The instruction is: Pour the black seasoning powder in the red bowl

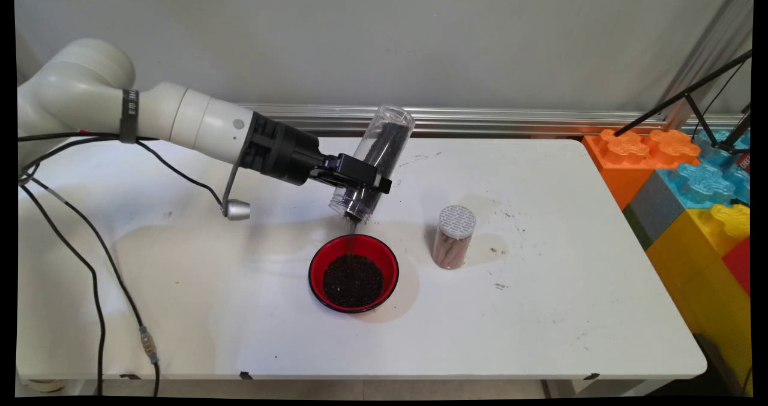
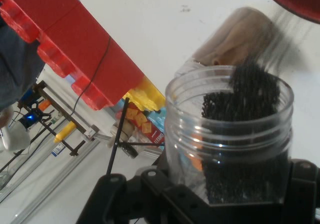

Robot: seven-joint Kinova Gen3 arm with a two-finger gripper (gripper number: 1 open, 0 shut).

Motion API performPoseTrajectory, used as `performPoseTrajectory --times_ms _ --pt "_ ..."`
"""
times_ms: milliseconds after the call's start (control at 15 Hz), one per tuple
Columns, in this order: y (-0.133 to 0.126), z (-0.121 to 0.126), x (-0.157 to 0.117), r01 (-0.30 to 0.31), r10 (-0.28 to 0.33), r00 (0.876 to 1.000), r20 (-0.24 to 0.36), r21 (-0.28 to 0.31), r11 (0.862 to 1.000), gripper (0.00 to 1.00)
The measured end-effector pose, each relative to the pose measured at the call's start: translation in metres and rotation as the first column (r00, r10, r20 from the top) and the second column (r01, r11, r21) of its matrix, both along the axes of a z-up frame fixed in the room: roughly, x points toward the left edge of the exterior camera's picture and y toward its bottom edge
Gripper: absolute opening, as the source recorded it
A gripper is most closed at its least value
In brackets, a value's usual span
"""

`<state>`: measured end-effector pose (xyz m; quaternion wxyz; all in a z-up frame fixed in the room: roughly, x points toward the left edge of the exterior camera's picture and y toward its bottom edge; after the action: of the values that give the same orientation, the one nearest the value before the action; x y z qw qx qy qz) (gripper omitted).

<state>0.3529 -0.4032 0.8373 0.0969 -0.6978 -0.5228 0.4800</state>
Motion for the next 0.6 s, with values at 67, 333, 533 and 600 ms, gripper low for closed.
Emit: performPoseTrajectory --times_ms 67,333,533,600 --pt "-0.0001 -0.0005 -0.0003 0.001 -0.001 1.000 0.001 -0.001 1.000 0.00" --pt "0.0002 -0.0015 -0.0011 0.003 -0.003 1.000 0.002 -0.005 1.000 0.00" --pt "0.0001 -0.0022 -0.0015 0.003 -0.003 1.000 0.001 -0.005 1.000 0.00" --pt "0.0001 -0.0025 -0.0014 0.000 0.000 1.000 -0.001 -0.001 1.000 0.00"
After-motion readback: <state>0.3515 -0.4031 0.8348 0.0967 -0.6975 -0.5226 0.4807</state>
